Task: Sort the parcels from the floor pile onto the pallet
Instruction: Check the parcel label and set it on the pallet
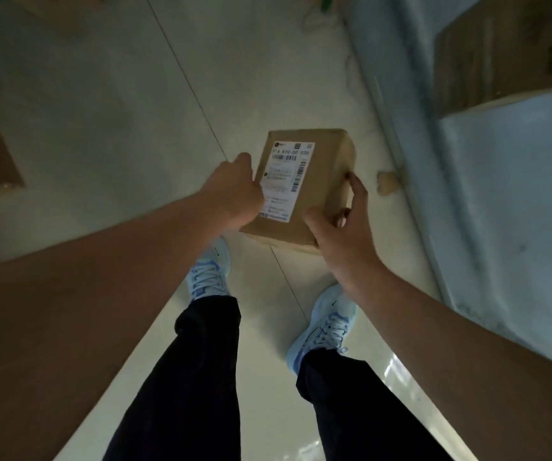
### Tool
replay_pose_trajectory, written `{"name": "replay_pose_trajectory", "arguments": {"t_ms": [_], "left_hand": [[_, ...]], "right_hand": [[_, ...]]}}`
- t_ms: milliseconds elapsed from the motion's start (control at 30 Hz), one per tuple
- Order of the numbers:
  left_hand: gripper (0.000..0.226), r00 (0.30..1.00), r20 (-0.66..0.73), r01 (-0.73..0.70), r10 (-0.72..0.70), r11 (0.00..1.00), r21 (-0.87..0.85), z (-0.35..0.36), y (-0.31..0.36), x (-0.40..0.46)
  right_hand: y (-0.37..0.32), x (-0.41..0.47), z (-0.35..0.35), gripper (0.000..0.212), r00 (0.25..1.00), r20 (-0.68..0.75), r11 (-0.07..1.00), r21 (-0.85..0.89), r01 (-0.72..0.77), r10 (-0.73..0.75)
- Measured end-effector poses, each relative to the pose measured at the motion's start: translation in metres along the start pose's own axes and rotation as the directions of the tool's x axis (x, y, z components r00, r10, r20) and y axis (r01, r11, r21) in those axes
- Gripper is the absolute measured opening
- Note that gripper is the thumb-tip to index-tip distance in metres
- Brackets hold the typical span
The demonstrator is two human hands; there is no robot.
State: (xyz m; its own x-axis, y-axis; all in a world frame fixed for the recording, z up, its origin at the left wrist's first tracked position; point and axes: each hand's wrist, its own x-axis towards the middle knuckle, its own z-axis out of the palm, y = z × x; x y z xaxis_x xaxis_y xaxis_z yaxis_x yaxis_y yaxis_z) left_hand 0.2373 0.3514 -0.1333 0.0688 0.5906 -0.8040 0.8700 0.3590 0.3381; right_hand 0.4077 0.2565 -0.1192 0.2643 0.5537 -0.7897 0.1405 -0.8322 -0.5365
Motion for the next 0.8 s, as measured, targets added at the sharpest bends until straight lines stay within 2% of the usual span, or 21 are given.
{"name": "replay_pose_trajectory", "arguments": {"t_ms": [100,267,433,533,633,733,800], "left_hand": [[0.033,0.998,-0.053,-0.046,0.041,0.995,-0.093,-0.047,0.017,-0.041],[0.035,0.976,-0.2,-0.116,0.091,0.986,-0.117,-0.138,0.05,-0.13],[0.035,0.928,-0.357,-0.189,0.108,0.961,-0.202,-0.217,0.082,-0.258],[0.042,0.874,-0.461,-0.274,0.154,0.94,-0.205,-0.26,0.104,-0.349],[0.053,0.791,-0.574,-0.328,0.211,0.939,-0.107,-0.299,0.126,-0.44],[0.06,0.701,-0.673,-0.384,0.234,0.92,-0.08,-0.325,0.146,-0.53],[0.063,0.629,-0.735,-0.434,0.253,0.899,-0.062,-0.334,0.152,-0.589]], "right_hand": [[-0.043,-0.034,-0.007,0.097,0.997,0.054,0.993,0.105,0.044,-0.049],[-0.132,-0.102,-0.019,0.084,0.971,0.109,0.97,0.144,0.194,-0.211],[-0.225,-0.206,-0.036,0.093,0.902,0.146,0.913,0.098,0.395,-0.406],[-0.277,-0.279,-0.059,0.092,0.838,0.203,0.86,0.057,0.506,-0.507],[-0.331,-0.35,-0.088,0.066,0.773,0.236,0.797,0.012,0.604,-0.589],[-0.373,-0.425,-0.118,0.062,0.688,0.246,0.705,-0.026,0.709,-0.683],[-0.393,-0.476,-0.136,0.046,0.613,0.225,0.615,-0.069,0.785,-0.757]]}}
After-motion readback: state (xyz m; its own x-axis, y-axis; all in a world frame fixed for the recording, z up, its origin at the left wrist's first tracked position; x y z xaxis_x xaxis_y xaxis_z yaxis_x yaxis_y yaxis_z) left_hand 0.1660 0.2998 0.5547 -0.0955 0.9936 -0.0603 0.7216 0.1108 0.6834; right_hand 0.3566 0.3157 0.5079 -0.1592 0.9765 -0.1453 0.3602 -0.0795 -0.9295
